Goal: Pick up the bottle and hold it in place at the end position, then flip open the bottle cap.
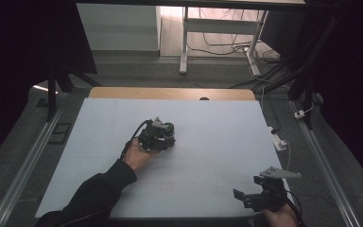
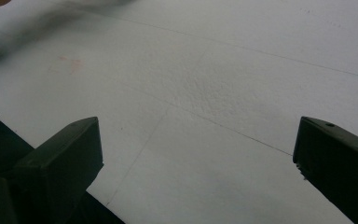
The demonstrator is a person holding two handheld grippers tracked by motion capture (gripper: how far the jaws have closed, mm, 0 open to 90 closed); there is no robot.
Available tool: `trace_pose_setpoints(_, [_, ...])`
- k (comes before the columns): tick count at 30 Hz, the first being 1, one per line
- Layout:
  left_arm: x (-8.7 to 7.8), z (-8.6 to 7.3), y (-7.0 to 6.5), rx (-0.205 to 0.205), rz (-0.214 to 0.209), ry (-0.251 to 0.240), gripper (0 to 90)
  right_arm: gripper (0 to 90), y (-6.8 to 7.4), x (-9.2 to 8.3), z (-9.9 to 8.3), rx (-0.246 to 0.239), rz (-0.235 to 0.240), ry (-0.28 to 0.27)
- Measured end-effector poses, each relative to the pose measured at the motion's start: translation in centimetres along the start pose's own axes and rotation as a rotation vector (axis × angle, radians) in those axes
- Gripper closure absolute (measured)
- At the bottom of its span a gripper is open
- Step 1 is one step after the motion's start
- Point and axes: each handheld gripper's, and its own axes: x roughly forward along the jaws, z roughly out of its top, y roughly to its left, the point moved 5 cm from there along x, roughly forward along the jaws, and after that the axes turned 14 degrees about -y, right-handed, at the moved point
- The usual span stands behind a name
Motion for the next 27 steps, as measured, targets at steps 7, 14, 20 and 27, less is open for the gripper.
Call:
trace_pose_setpoints(7, [0.8,-0.4,0.3,-0.002,0.014,0.004,53.5,1.3,0.0,0.0,-0.1,-0.003,0.002,0.003])
trace_pose_setpoints(14, [1.2,-0.8,0.0,0.020,0.014,0.013,53.5,1.3,0.1,-0.1,-0.1,-0.005,0.001,0.006])
trace_pose_setpoints(20, [1.2,-0.9,0.1,0.022,0.012,0.006,53.5,1.3,0.0,-0.2,-0.1,-0.004,0.001,0.003])
trace_pose_setpoints(27, [1.2,-1.0,0.1,0.026,0.004,-0.003,53.6,1.3,0.1,-0.2,-0.1,-0.003,0.003,0.000])
